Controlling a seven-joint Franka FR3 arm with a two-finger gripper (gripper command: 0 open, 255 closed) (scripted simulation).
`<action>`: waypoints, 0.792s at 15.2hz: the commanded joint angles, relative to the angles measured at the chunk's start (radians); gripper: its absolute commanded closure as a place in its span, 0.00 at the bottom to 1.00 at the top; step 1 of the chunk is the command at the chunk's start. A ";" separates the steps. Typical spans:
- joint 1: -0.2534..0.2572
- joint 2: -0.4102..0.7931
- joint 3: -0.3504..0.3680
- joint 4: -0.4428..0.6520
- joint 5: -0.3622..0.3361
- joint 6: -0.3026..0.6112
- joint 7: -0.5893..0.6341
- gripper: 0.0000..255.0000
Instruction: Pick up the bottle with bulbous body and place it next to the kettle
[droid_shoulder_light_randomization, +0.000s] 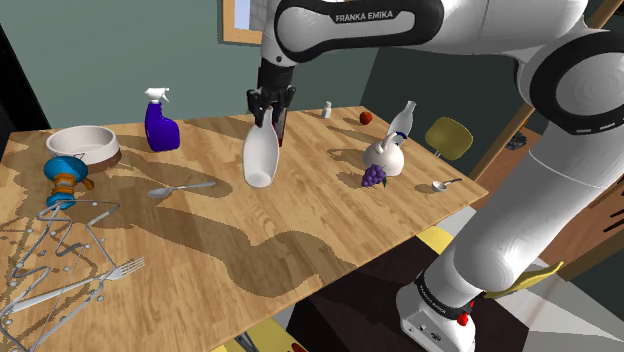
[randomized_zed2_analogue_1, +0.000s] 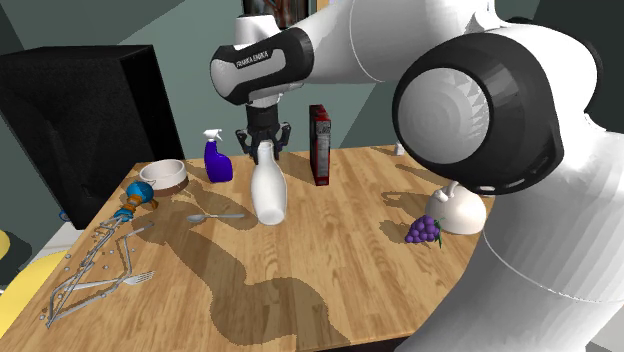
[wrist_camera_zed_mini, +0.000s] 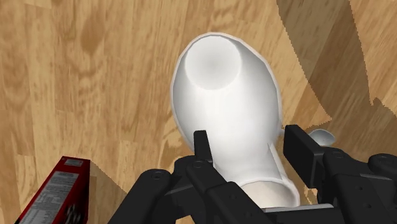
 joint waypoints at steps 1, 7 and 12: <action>0.000 -0.002 0.000 0.026 0.001 -0.027 -0.002 1.00; 0.000 -0.004 0.000 0.104 0.003 -0.107 -0.006 1.00; 0.001 0.001 0.001 0.177 0.002 -0.176 -0.007 1.00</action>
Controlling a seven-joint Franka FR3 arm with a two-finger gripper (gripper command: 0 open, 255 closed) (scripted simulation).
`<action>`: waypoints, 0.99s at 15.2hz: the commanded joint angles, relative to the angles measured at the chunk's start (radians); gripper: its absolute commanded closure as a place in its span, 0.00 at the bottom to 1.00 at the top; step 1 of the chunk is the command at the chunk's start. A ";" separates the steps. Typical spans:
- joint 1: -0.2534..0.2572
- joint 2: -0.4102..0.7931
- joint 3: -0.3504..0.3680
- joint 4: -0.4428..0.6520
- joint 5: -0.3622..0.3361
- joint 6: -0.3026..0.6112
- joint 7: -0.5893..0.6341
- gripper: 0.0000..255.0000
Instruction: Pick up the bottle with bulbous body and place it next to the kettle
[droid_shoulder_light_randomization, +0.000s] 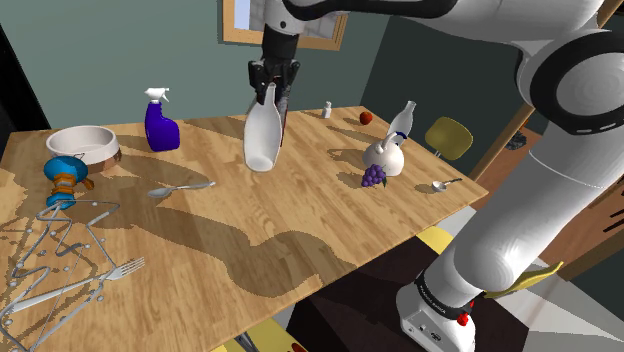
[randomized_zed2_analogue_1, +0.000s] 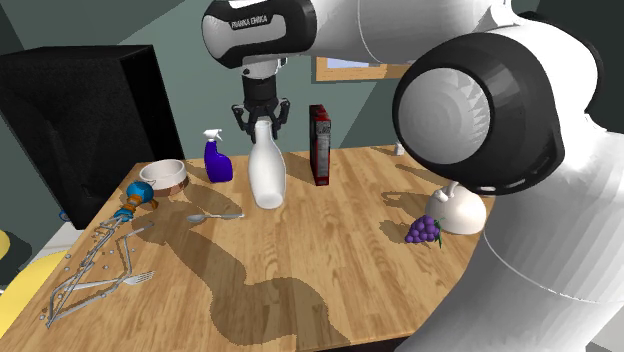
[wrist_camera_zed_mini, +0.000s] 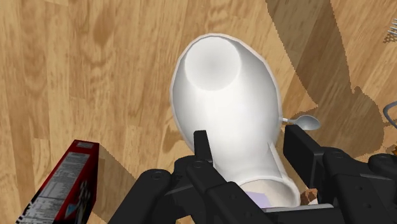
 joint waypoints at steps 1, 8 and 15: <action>0.001 0.004 0.001 0.032 -0.001 -0.028 0.000 1.00; 0.004 0.023 0.003 0.151 -0.007 -0.129 0.001 1.00; 0.011 0.059 0.007 0.292 -0.018 -0.236 0.004 1.00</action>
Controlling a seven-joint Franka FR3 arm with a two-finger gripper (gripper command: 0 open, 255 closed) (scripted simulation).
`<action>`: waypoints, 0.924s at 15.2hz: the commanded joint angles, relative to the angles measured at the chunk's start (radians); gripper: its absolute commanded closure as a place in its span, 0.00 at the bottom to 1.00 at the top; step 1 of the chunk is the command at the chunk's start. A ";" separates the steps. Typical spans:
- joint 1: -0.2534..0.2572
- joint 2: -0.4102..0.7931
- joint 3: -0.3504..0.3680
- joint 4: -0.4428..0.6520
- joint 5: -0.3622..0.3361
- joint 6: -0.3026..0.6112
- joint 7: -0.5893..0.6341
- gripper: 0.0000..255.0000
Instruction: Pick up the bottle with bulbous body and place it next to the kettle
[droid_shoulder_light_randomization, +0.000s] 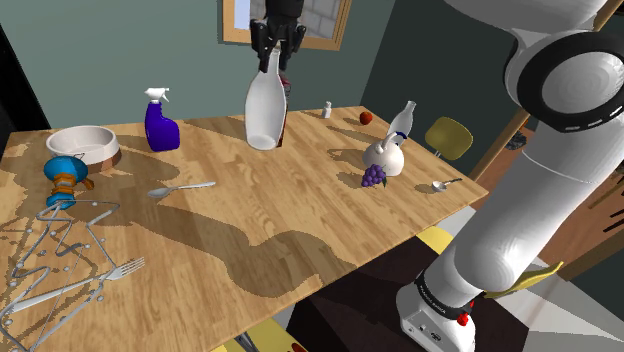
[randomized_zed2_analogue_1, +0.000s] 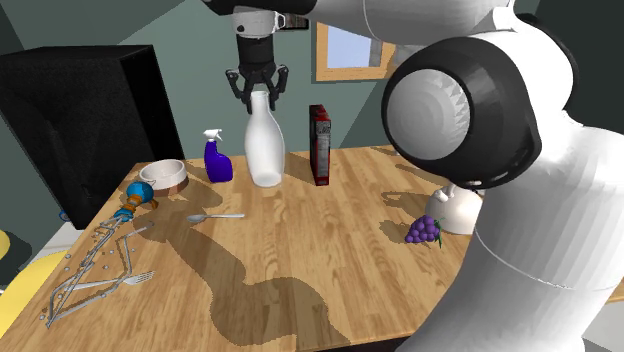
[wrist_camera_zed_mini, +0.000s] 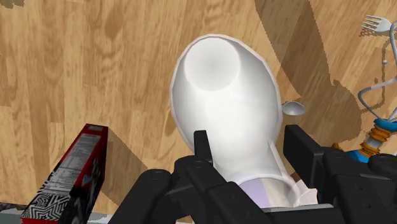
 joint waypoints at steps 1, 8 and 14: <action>0.003 0.016 0.001 0.049 -0.005 -0.034 0.001 1.00; 0.018 0.077 0.008 0.230 -0.027 -0.156 0.007 1.00; 0.047 0.163 0.014 0.440 -0.060 -0.285 0.014 1.00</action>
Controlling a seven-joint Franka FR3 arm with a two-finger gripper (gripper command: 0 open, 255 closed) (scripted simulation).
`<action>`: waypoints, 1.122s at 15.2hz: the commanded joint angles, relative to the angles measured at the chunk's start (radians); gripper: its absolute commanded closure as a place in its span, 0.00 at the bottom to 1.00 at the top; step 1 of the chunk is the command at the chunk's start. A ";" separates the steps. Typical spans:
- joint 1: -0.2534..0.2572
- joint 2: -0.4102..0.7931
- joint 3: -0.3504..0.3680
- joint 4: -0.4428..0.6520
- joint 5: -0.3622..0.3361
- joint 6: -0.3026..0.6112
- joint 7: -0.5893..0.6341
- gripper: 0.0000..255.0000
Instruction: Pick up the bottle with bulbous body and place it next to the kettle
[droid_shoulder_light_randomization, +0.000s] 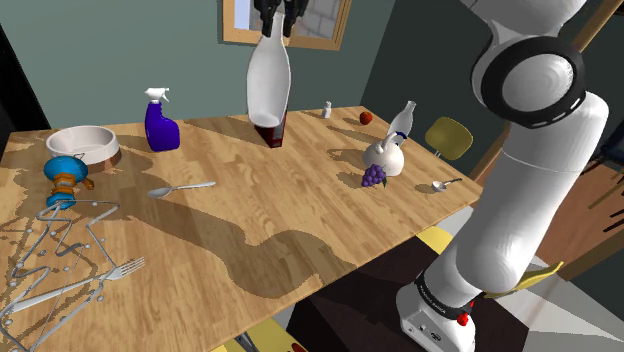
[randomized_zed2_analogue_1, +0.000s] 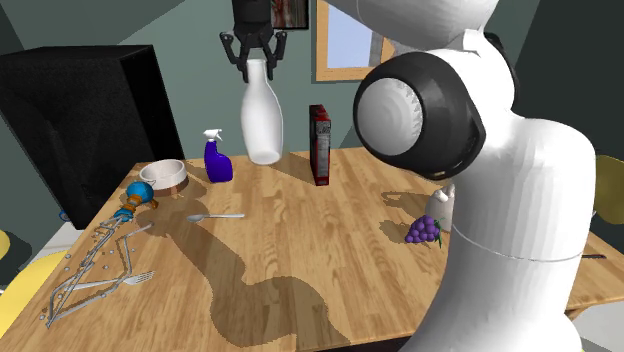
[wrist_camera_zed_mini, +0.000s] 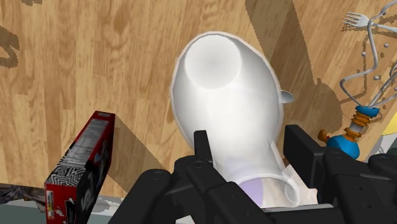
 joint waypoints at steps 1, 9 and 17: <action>0.014 0.038 0.002 0.088 -0.016 -0.051 0.003 1.00; -0.117 -0.196 -0.053 -0.204 0.081 0.022 -0.135 1.00; -0.212 -0.411 -0.173 -0.452 0.141 0.061 -0.335 1.00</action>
